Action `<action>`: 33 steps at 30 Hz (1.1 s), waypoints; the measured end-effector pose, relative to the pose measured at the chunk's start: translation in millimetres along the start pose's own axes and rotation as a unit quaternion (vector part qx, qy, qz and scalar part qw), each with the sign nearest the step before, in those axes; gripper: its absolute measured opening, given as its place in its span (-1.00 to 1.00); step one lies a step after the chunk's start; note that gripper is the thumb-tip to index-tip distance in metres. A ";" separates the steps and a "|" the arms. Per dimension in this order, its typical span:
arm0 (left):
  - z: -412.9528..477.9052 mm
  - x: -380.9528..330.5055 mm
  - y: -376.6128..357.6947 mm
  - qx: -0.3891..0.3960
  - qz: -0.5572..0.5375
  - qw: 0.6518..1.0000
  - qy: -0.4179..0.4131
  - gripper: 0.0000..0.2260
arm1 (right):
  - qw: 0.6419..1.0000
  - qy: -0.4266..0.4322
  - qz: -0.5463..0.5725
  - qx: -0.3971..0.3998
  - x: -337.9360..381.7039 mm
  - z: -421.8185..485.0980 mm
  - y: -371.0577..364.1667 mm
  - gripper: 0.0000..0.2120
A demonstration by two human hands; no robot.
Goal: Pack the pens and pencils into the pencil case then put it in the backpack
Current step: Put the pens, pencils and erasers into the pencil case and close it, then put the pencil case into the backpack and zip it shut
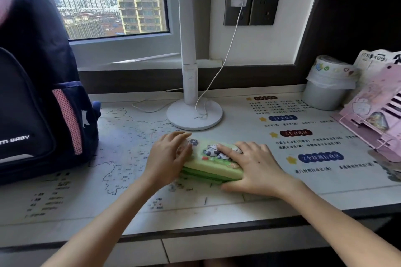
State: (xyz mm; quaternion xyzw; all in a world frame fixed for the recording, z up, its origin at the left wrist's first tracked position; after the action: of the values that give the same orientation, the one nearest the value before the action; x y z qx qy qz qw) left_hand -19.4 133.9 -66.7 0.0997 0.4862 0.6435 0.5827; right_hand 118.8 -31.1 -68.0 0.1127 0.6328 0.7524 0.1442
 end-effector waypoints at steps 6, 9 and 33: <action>-7.5 -3.3 39.1 -0.091 0.130 0.984 -0.087 -0.65 | 0.971 -0.233 -0.053 -0.010 -78.5 -15.5 -0.9 -0.13; -3.5 3.2 67.6 -0.145 0.179 0.969 -0.085 -0.72 | 0.948 -0.305 -0.080 -0.040 -80.4 -5.8 8.1 -0.24; 35.5 149.2 287.9 -0.253 0.349 0.883 0.184 -0.39 | 0.889 0.306 0.003 -0.340 291.0 300.4 205.6 -0.51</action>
State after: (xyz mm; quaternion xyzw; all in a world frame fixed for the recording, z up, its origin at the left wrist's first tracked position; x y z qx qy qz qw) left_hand -227.6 322.1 99.5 -0.0080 0.3395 0.9131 0.2259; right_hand -62.2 317.5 182.8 -0.1772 0.3509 0.9190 -0.0297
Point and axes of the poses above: each hand's wrist, its own z-axis towards the middle knuckle, its own y-axis out of the back of the hand, x = y × z, the point moved 3 cm from there along z, towards the middle knuckle, and after that the axes turned 7 degrees about -x, right-handed, at the moved point
